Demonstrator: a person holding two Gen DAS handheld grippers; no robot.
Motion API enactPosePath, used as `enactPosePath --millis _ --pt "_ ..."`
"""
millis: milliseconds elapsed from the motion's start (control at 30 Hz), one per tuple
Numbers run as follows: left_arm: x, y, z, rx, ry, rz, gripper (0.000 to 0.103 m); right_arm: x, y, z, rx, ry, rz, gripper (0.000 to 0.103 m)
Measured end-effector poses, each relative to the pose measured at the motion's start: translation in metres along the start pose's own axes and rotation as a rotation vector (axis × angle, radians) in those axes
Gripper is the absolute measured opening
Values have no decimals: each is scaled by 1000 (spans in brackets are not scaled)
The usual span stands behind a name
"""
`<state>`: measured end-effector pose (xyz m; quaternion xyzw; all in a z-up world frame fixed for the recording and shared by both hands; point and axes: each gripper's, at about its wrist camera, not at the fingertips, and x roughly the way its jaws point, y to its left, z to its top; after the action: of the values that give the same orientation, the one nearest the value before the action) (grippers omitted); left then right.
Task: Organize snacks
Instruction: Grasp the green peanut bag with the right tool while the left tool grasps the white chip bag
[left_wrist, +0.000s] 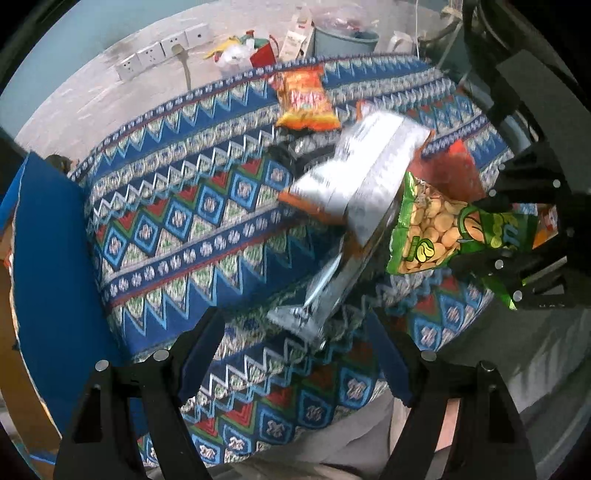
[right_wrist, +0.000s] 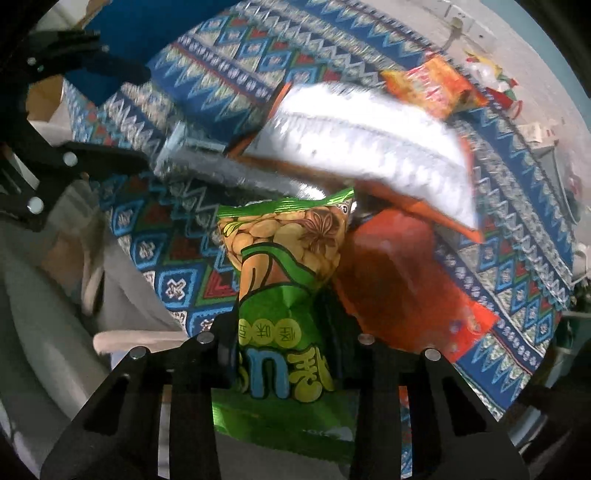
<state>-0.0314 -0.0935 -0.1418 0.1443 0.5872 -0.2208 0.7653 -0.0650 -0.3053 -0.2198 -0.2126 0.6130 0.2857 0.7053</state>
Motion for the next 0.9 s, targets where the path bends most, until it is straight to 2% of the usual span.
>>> enactPosePath --millis 200,500,700,900 --pt "-8 -10 26 9 -59 1 80 -26 -34 -3 120 -78 -20 34" --pt "4 -28 63 10 -83 -26 80 -41 -84 -10 330 -143 -88 34" --pt "22 -49 83 66 -67 -37 80 -42 -113 -21 457 -207 -77 34" --pt "49 -67 96 149 -37 7 80 -43 -133 -33 552 -259 -67 34"
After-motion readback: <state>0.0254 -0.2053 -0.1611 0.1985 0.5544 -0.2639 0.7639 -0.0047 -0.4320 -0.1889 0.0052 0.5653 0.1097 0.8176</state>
